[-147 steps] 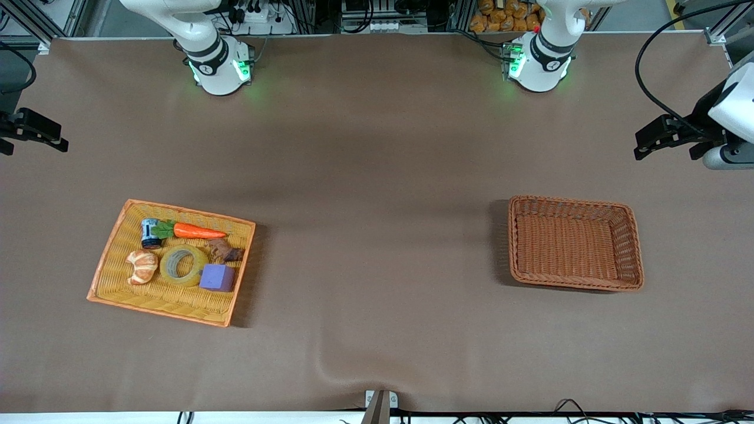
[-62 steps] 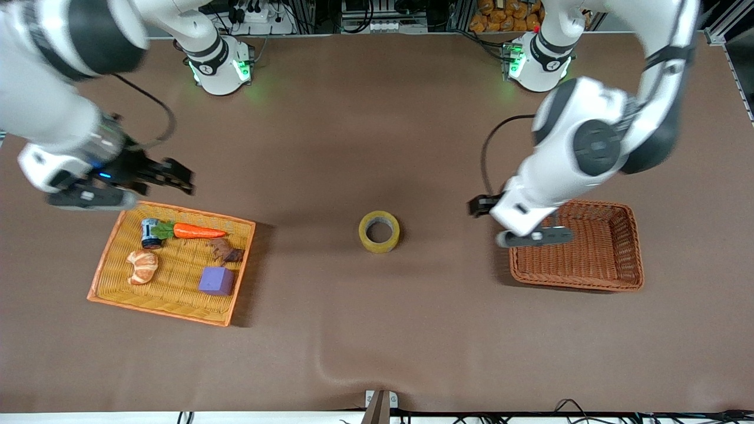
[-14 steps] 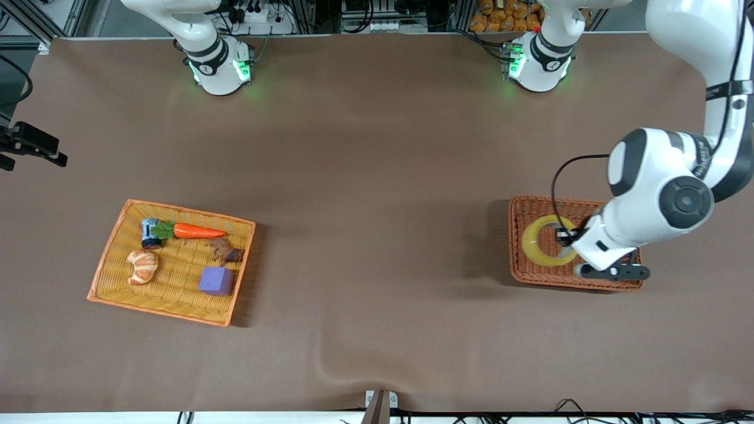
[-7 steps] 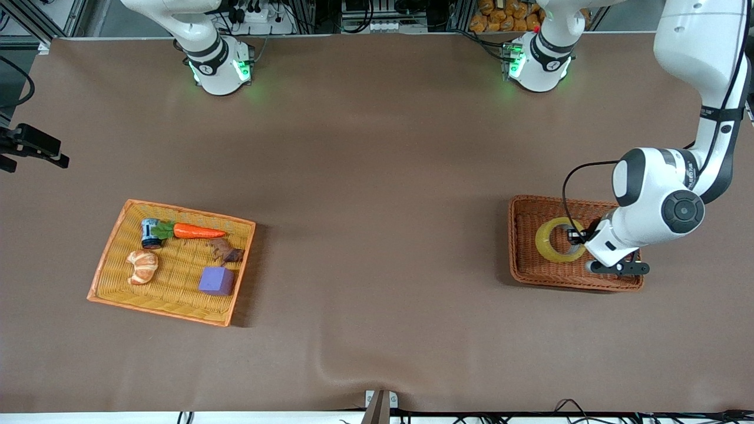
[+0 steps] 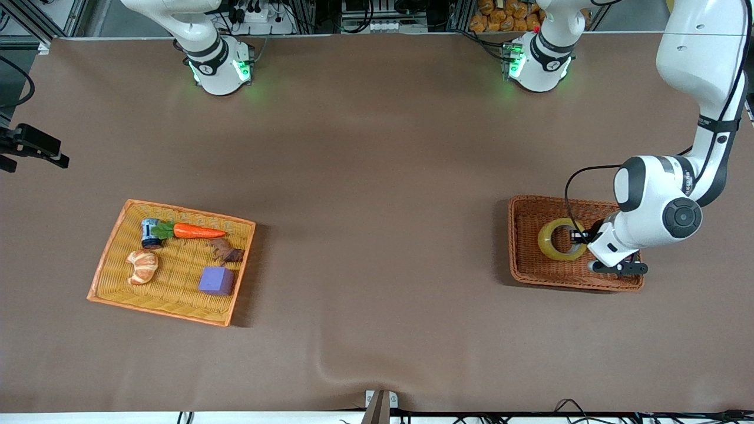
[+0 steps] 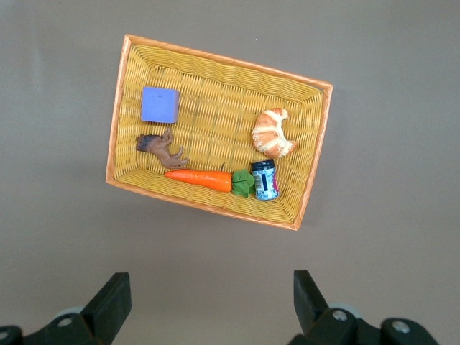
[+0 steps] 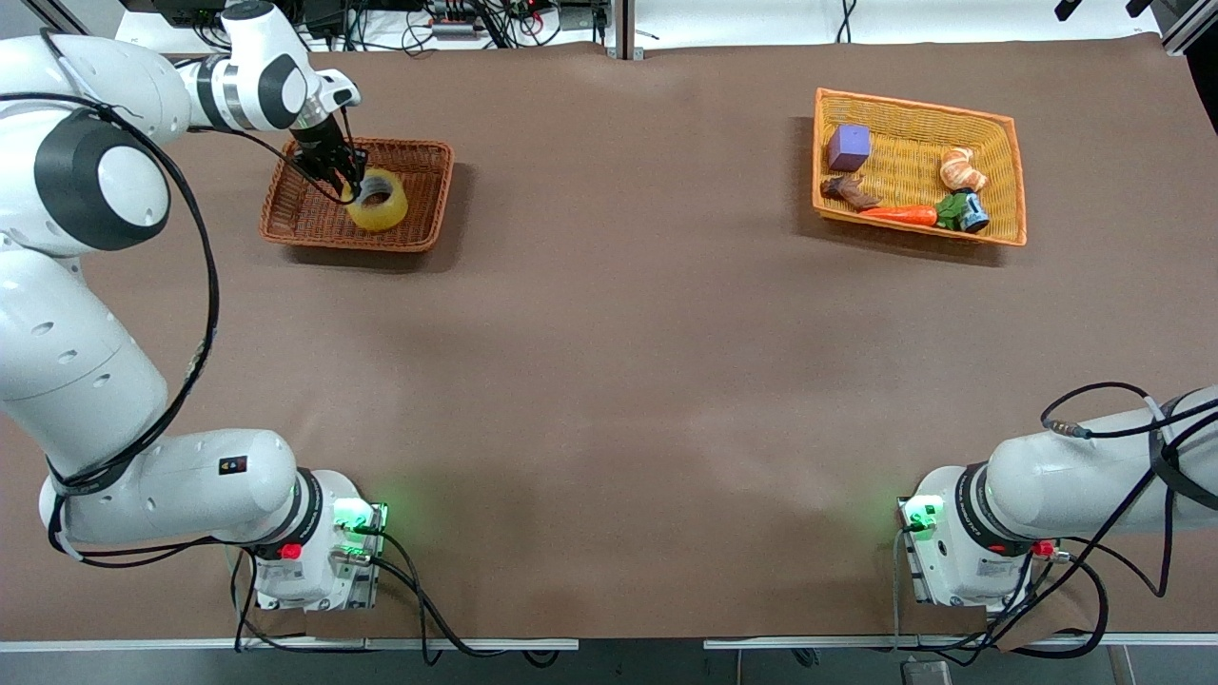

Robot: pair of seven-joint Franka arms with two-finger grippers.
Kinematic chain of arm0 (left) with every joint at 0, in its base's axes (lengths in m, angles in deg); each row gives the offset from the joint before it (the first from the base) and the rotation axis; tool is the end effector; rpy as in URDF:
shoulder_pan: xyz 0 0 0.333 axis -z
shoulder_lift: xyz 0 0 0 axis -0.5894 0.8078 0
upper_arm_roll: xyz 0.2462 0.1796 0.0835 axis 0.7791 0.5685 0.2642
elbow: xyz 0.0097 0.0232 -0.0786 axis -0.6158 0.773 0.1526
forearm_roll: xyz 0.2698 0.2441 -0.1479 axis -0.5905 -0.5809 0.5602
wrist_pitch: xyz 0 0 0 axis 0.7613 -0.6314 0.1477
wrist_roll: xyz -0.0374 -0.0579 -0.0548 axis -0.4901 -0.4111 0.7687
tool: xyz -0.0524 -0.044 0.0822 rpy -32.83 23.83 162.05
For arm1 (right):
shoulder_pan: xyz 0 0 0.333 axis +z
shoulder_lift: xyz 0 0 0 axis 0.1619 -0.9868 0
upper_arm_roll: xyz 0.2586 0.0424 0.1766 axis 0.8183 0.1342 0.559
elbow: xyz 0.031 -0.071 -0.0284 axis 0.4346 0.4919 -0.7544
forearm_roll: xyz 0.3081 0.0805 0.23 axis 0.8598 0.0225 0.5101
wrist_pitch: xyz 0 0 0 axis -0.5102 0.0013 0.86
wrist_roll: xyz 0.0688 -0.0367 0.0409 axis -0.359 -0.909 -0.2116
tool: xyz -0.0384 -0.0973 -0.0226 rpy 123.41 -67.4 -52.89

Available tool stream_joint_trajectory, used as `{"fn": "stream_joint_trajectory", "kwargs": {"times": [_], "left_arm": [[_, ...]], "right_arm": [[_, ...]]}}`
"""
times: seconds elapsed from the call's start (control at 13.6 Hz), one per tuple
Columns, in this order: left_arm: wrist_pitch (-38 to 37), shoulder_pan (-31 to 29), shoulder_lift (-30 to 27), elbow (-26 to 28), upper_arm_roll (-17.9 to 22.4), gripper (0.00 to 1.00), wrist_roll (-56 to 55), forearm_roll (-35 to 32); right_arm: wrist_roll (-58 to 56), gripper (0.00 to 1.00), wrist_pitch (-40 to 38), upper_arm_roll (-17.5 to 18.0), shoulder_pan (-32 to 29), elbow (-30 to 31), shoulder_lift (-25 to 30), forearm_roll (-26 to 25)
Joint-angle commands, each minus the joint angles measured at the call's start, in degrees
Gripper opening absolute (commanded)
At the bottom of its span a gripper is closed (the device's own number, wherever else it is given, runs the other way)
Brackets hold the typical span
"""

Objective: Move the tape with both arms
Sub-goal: 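Lower the tape into the brown basket and open the left gripper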

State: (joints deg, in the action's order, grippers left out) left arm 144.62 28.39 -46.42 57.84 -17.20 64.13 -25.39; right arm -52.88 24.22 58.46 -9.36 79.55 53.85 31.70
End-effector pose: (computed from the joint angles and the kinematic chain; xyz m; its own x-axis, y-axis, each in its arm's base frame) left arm 0.6206 0.0021 0.2371 0.9900 -0.0466 -0.1332 -0.0454 -0.9989 0.0119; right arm 0.5601 -0.0639 0.6262 0.9982 0.0593 -0.0075 0.0590 -0.9976 -0.0348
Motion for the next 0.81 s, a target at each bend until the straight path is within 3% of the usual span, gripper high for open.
{"fn": "stream_joint_trajectory", "kwargs": {"times": [0.0,0.22,0.51,0.74], "left_arm": [[-0.1,-0.1,-1.4,-1.3,-0.3,1.0,1.1,-3.5],[-4.6,-0.2,-6.5,-4.7,-0.3,1.0,1.9,-3.5],[-22.1,0.3,-6.3,-24.1,-0.5,1.0,2.2,-3.1],[-27.8,1.0,-8.4,-26.7,-1.0,1.0,1.6,-2.7]], "right_arm": [[-0.1,1.0,-0.2,0.7,-1.1,-0.7,-0.5,1.0],[-0.2,1.0,-0.7,0.7,-1.5,-0.5,-0.5,1.0],[-0.2,1.0,-0.8,0.7,-1.4,-0.4,-0.6,1.1],[-0.2,1.0,-0.7,0.7,-1.5,-0.5,-0.6,1.1]]}}
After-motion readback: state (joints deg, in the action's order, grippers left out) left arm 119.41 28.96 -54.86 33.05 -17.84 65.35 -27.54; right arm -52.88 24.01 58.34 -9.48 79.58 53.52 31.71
